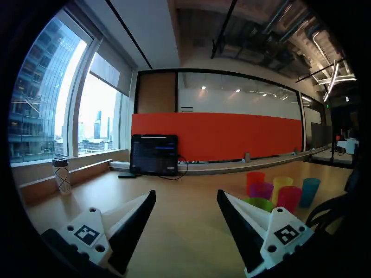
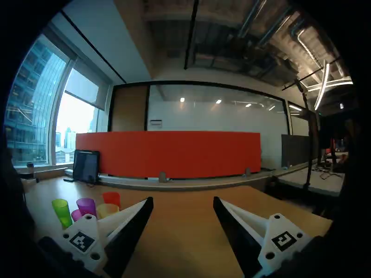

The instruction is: Pour water

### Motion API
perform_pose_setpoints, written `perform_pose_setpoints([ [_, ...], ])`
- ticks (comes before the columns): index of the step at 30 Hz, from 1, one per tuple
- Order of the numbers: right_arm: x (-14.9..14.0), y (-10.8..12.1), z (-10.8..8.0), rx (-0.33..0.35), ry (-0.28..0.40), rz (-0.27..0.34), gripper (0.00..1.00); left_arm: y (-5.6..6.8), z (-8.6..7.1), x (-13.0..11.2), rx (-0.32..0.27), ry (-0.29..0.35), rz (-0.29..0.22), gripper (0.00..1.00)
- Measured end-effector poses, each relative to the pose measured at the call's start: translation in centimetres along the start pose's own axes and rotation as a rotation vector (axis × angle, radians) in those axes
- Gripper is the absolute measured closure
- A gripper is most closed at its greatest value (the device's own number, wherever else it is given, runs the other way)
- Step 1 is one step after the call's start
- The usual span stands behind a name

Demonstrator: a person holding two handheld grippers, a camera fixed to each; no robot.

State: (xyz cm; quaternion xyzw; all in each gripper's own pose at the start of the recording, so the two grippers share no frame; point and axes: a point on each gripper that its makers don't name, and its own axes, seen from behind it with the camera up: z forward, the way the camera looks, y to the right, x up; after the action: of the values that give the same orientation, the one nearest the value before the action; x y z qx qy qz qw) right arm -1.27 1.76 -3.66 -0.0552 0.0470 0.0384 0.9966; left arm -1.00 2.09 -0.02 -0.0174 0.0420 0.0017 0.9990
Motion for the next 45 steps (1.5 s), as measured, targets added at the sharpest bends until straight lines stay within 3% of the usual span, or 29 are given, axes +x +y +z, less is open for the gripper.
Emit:
perform_pose_setpoints([
  [26,-0.3,-0.8,0.2,0.015,0.021,-0.065,0.0,-0.3,0.3,-0.4,-0.002,-0.027,0.01,0.02],
  [38,-3.0,-1.7,1.4,0.042,-0.01,0.031,0.0,-0.3,0.2,-0.4,-0.002,-0.027,0.009,0.02],
  [45,-4.0,-2.3,1.7,0.067,-0.024,0.019,0.0,-0.4,0.2,-0.4,-0.002,-0.027,0.009,0.02],
])
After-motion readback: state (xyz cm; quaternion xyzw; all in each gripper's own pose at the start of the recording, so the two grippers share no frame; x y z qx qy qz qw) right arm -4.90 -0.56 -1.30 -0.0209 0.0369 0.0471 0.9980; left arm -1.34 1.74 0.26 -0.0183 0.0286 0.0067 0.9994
